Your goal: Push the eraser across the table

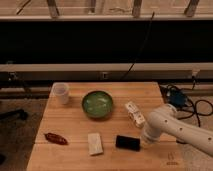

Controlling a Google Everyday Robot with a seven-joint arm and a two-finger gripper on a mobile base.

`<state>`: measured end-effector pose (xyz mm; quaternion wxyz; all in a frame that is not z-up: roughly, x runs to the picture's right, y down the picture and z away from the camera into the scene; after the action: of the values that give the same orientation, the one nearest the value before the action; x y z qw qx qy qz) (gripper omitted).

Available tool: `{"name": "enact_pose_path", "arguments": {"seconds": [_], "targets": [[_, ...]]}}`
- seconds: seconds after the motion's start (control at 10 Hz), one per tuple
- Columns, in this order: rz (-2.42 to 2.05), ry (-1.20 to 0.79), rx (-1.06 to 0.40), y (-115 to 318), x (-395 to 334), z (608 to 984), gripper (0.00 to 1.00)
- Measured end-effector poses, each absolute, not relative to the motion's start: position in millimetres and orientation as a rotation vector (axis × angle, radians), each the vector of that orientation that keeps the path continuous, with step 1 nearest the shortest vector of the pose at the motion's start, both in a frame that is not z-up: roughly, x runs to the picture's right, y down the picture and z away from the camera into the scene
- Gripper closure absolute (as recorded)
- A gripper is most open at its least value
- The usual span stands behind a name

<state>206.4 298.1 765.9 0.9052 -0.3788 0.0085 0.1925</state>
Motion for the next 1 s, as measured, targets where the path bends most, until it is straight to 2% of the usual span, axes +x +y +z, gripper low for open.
{"name": "enact_pose_path", "arguments": {"seconds": [1.0], "targets": [[0.349,0.016,-0.787,289.4,193.7,772.4,1.00]]}}
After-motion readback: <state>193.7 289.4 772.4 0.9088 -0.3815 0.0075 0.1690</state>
